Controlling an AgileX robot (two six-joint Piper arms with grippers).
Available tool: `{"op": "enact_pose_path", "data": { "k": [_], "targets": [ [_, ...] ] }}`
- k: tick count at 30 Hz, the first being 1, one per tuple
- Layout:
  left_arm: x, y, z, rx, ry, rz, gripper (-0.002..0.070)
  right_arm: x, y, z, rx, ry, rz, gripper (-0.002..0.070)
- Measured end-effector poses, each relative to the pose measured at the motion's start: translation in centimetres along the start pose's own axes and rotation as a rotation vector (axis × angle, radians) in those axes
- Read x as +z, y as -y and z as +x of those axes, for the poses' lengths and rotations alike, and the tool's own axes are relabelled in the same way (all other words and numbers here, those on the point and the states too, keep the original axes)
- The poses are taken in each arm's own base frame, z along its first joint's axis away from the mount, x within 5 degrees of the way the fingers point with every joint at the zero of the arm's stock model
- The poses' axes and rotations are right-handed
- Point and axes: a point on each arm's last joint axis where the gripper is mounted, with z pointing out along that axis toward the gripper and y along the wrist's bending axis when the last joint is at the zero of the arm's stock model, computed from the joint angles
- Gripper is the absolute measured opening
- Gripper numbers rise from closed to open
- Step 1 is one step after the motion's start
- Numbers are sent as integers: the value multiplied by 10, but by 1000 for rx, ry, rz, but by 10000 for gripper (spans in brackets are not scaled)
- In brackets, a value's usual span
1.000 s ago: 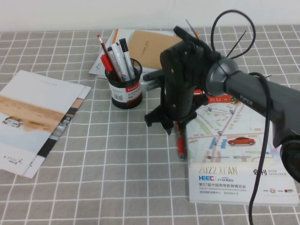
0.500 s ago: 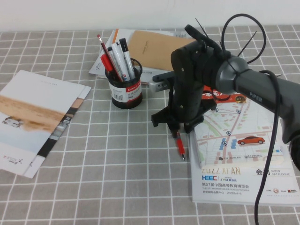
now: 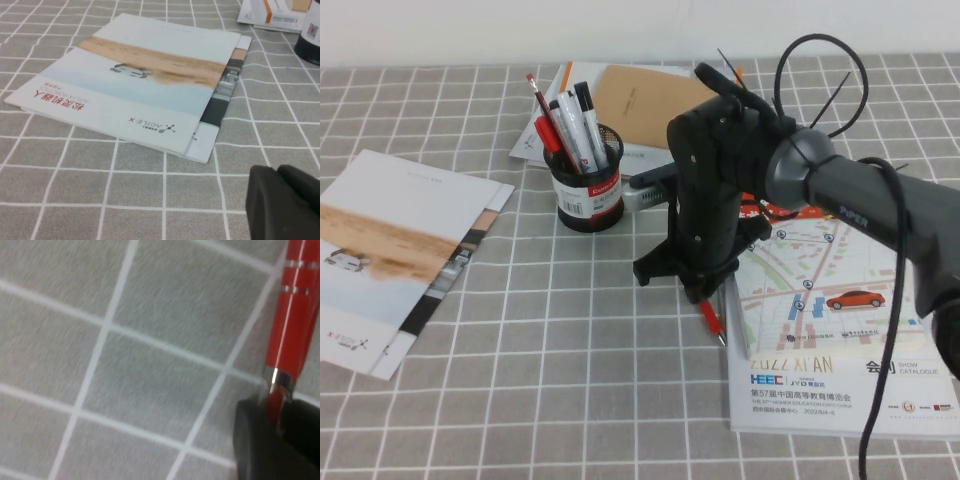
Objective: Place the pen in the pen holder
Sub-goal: Pick up the pen on the table, then place the pen onto the pen holder
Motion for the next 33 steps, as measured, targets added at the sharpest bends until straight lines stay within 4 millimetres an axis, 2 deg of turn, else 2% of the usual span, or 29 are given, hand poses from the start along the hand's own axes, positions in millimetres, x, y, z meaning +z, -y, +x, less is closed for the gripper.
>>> {"op": "enact_pose_path", "data": {
  "k": [3,9,11,14,19,20,24,29,33],
  "targets": [
    [0,0,0,0,0,0,-3,-16,-1,2,-10,24,4,62],
    [0,0,0,0,0,0,-3,-77,5,12,-15,182,-16,62],
    [0,0,0,0,0,0,-3,-93,8,19,-8,273,-41,62],
    [0,0,0,0,0,0,-3,-107,13,37,-5,398,-81,62],
    [0,0,0,0,0,0,-3,-111,23,80,20,577,-153,62],
    [0,0,0,0,0,0,-3,-107,23,86,37,613,-175,62],
    [0,0,0,0,0,0,-3,-101,26,110,114,911,-338,61],
    [0,0,0,0,0,0,-3,-99,21,109,116,1280,-528,61],
    [0,0,0,0,0,0,-3,-92,7,95,-19,1410,-604,61]
  ]
}}
